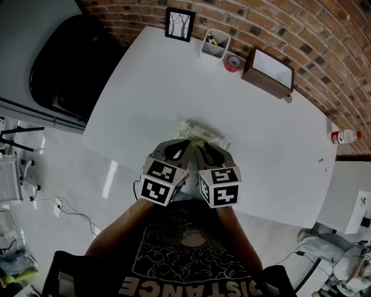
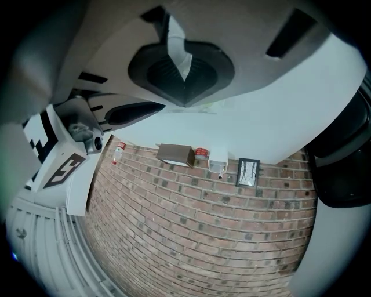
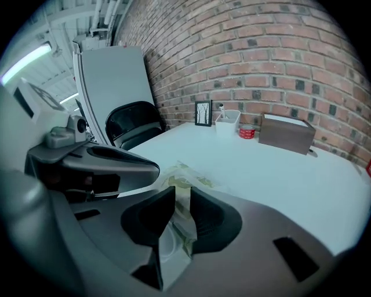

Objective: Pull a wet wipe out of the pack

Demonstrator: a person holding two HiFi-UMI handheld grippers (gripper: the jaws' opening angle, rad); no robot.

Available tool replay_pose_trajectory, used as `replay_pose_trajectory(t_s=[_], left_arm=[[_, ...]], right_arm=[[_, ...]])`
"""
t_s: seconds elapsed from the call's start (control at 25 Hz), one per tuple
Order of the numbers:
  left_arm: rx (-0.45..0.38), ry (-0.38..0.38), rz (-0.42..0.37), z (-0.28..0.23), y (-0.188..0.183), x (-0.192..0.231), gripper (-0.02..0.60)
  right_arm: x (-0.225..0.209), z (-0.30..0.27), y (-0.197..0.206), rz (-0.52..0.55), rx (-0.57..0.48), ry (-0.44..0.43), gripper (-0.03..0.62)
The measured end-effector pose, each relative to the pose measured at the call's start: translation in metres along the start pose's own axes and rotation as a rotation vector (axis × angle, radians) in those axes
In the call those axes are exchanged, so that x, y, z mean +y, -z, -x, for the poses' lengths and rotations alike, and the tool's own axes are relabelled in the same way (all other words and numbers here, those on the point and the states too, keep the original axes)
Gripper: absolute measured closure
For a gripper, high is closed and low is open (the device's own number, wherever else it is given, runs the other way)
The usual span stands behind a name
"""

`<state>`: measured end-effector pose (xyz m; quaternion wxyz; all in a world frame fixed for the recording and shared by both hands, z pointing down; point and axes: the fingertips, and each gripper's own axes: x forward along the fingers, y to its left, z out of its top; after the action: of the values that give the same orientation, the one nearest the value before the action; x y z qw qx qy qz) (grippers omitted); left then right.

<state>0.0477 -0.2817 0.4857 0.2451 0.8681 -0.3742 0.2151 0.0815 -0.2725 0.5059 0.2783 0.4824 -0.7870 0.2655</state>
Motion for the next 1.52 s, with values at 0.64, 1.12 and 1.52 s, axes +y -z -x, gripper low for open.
replay_pose_trajectory(t_s=[0.64,1.12,1.52], left_arm=[[0.003,-0.021,-0.010,0.000,-0.001,0.000,0.569],[-0.017,-0.002,-0.030,0.009,-0.008,-0.007,0.569],[-0.042,0.022,-0.051,0.028,-0.010,-0.015,0.570]], right_arm=[[-0.001,-0.003,0.002,-0.102,-0.027,-0.072,0.577],[0.000,0.008,-0.007,-0.088,-0.080,-0.017,0.579],[0.003,0.021,-0.012,-0.085,-0.114,0.045,0.579]])
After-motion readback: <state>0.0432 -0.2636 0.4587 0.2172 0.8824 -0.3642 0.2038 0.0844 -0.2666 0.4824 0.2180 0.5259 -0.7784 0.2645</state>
